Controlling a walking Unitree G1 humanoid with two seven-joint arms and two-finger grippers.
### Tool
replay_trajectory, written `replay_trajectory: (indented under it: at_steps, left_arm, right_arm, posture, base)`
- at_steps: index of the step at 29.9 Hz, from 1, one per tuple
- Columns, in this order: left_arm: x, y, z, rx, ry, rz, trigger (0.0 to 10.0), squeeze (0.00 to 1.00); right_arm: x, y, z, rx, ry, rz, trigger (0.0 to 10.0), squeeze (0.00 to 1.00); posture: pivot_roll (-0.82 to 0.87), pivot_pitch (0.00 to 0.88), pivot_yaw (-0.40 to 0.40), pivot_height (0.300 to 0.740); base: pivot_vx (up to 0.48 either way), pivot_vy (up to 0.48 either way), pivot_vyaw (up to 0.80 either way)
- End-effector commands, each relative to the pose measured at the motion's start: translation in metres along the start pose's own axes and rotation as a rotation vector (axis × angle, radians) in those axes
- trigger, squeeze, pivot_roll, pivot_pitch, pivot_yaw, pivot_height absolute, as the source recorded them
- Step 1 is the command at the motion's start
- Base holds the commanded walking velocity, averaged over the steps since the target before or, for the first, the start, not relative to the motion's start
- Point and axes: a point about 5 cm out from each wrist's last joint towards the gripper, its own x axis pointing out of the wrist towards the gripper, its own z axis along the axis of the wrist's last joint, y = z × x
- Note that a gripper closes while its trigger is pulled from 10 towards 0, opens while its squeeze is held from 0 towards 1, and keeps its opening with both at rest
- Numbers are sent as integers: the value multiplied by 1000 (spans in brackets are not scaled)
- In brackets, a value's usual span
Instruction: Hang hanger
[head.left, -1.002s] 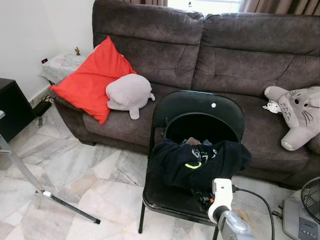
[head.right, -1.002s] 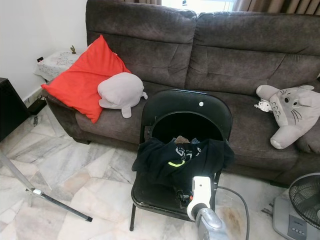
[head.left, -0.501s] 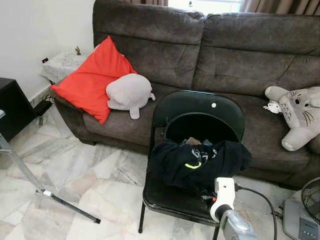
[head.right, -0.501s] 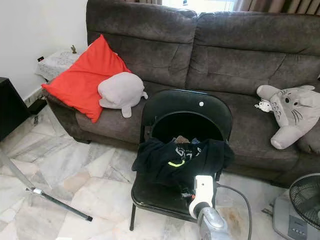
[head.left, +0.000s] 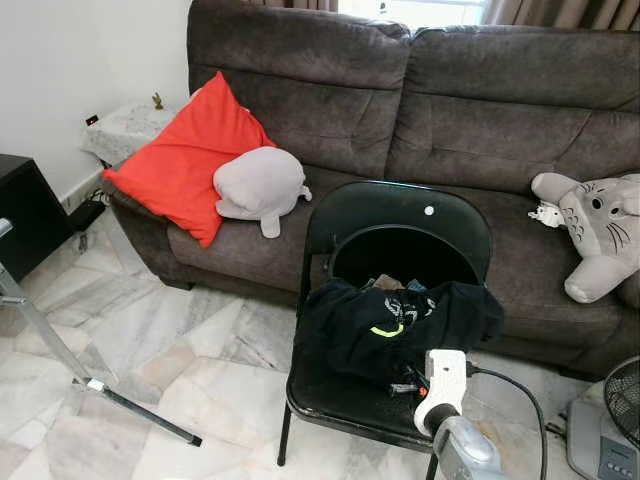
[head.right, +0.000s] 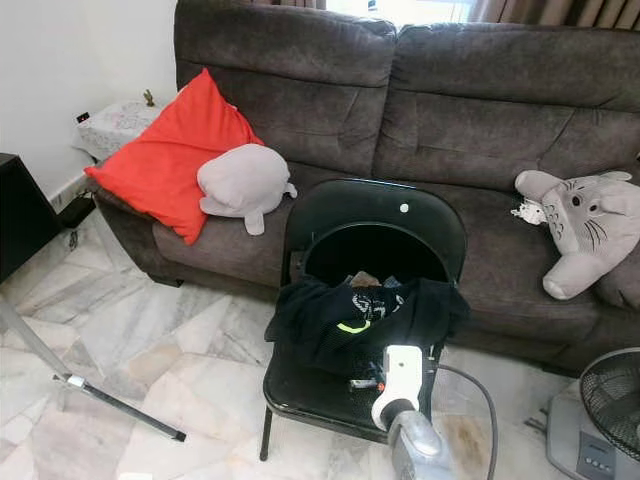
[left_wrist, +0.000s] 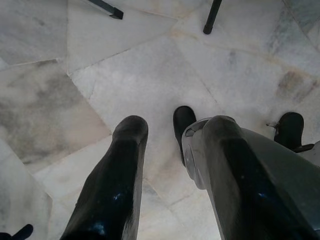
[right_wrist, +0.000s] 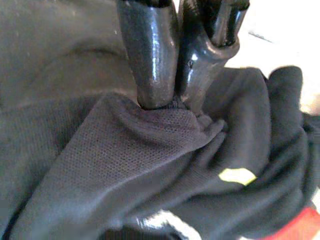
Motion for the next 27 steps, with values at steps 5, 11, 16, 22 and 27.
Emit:
replay_trajectory:
  at_steps: [5, 11, 16, 22, 27]
  left_arm:
    - [-1, -6, -6, 19, 22, -14, 10000, 0]
    - [0, -12, -3, 22, 19, -24, 10000, 0]
    - [1, -14, -2, 26, 17, -30, 10000, 0]
    - [0, -10, -3, 27, 18, -29, 10000, 0]
    - [1, -10, -2, 46, 20, -32, 10000, 0]
  right_arm:
    - [-16, 3, 28, -9, -158, -25, 0, 0]
    - [-39, 6, 43, -20, -215, -40, 0, 0]
    - [-53, 11, 67, -36, -266, -60, 0, 0]
    - [-61, 10, 109, -62, -351, -104, 0, 0]
    - [-62, -6, 175, -143, -456, -180, 0, 0]
  posture:
    - [21, 55, 12, 740]
    - [9, 56, 10, 740]
    - [4, 52, 9, 740]
    - [4, 49, 10, 740]
    - [-3, 49, 16, 740]
  base:
    - [0, 0, 0]
    - [0, 0, 0]
    - [0, 0, 0]
    - [0, 0, 0]
    - [0, 0, 0]
